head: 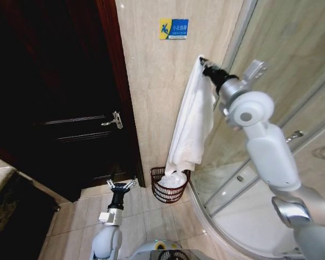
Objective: Discard the used towel into the hamper.
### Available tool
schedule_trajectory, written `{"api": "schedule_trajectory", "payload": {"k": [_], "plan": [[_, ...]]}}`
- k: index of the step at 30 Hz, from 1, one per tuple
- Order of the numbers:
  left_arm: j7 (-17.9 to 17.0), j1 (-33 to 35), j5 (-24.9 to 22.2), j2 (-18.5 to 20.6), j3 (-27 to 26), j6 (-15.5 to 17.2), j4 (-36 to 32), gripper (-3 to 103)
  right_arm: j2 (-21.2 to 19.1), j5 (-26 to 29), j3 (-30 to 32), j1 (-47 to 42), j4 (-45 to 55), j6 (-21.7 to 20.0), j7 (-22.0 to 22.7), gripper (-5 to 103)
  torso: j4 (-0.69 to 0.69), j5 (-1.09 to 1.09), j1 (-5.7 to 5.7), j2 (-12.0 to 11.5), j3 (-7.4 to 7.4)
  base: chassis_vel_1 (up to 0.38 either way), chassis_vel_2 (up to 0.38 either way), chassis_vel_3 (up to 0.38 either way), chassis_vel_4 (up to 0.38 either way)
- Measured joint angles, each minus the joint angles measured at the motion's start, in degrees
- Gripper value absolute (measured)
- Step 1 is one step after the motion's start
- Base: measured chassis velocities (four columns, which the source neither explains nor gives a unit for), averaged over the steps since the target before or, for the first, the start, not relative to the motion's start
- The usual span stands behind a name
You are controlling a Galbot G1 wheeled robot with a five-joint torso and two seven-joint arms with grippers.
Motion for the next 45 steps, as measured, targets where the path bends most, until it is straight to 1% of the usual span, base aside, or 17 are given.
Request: {"api": "schedule_trajectory", "payload": {"k": [13,18,22,24,27,31,37,45], "plan": [[0.1,-0.9,0.1,-0.1,0.4,0.3,0.6,100,1.3,0.3,-1.1,1.1,-0.1,0.2,0.6,1,0.01,-0.01,-0.01,0.0,-0.01,0.0,0.0,0.0,0.0],[0.1,-1.1,0.0,0.2,0.3,0.4,0.7,100,1.4,-1.8,-1.2,-1.3,-0.7,0.0,0.2,1,-0.01,0.01,-0.01,0.0,-0.02,0.0,0.0,0.0,0.0],[0.1,-1.3,-0.1,0.2,0.4,0.4,0.7,100,1.8,-2.4,-0.7,-1.1,-1.8,0.1,0.0,1,0.0,0.01,-0.01,0.0,-0.01,0.0,0.0,0.0,0.0],[0.2,-1.2,-0.2,0.3,0.4,0.5,0.7,100,1.4,-2.2,0.0,0.6,-2.7,0.1,-0.1,1,0.01,-0.02,-0.01,0.0,-0.02,0.0,0.0,0.0,0.0],[0.2,-1.1,-0.3,0.5,0.4,0.6,0.6,100,0.4,-1.8,0.3,1.6,-3.0,0.0,-0.3,1,0.0,-0.01,-0.02,0.0,-0.02,0.0,0.0,0.0,0.0],[0.3,-1.2,-0.6,0.7,0.4,0.6,0.6,100,-0.1,-1.6,0.1,0.9,-2.3,-0.3,-0.4,1,-0.01,-0.01,-0.02,0.0,-0.02,0.0,0.0,0.0,0.0],[0.4,-1.0,-0.8,0.7,0.3,0.5,0.6,100,1.1,-2.0,-1.4,-2.7,-0.3,-0.5,-0.4,1,0.0,0.0,-0.02,0.0,-0.02,0.0,0.0,0.0,0.0],[0.4,-1.0,-0.9,0.6,0.1,0.4,0.9,100,1.9,-2.1,-2.6,-1.7,-0.3,-0.3,-0.4,1,0.01,-0.02,-0.02,0.0,-0.02,0.0,0.0,0.0,0.0]]}}
